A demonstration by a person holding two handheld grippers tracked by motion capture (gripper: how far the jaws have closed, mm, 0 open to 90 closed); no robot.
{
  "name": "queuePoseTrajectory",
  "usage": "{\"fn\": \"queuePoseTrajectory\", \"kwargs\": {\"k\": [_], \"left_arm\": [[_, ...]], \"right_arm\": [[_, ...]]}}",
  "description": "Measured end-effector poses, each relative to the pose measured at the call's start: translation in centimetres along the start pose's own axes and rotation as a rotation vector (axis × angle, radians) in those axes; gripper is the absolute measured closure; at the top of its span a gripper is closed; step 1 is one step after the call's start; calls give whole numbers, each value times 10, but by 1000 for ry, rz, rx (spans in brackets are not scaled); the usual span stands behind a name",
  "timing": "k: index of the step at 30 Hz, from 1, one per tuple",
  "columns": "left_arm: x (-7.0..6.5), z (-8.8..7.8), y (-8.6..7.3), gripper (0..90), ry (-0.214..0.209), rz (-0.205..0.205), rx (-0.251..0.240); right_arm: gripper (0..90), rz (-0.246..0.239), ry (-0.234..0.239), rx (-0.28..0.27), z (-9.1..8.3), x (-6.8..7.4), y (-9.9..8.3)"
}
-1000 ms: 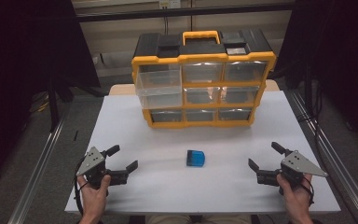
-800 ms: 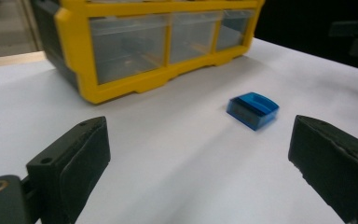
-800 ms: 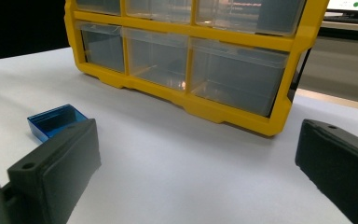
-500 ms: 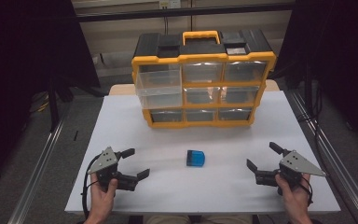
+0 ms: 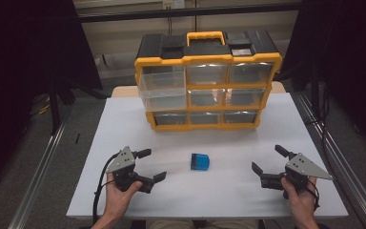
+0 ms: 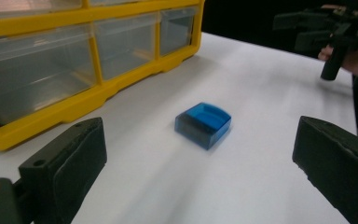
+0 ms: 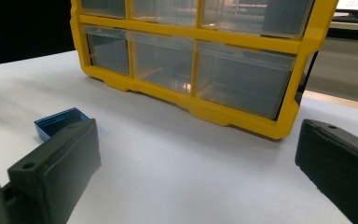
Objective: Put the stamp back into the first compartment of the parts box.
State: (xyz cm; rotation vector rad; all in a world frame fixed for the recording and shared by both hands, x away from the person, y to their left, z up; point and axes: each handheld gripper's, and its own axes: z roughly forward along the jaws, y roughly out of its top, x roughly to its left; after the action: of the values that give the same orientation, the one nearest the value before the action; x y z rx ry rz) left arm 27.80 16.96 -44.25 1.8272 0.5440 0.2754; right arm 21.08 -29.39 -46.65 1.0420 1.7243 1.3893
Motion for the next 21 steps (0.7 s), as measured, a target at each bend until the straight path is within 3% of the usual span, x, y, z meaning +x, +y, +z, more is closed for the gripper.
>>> {"fn": "queuePoseTrajectory", "kwargs": {"k": [7, 9, 10, 12, 21], "left_arm": [[0, 15, 7, 28, -3, 16, 21], [-2, 20, 10, 29, -22, -5, 18], [-1, 24, 12, 28, -65, -5, 20], [0, 27, 14, 29, -62, 24, 29], [4, 42, 19, 27, -70, 26, 58]], "right_arm": [[0, 9, -1, -1, -1, 0, 0], [0, 9, 0, -2, -1, 0, 0], [0, 8, 1, -9, -1, 0, 0], [0, 10, 1, -8, -1, 0, 0], [0, 13, 0, -1, 0, 0, 0]]}}
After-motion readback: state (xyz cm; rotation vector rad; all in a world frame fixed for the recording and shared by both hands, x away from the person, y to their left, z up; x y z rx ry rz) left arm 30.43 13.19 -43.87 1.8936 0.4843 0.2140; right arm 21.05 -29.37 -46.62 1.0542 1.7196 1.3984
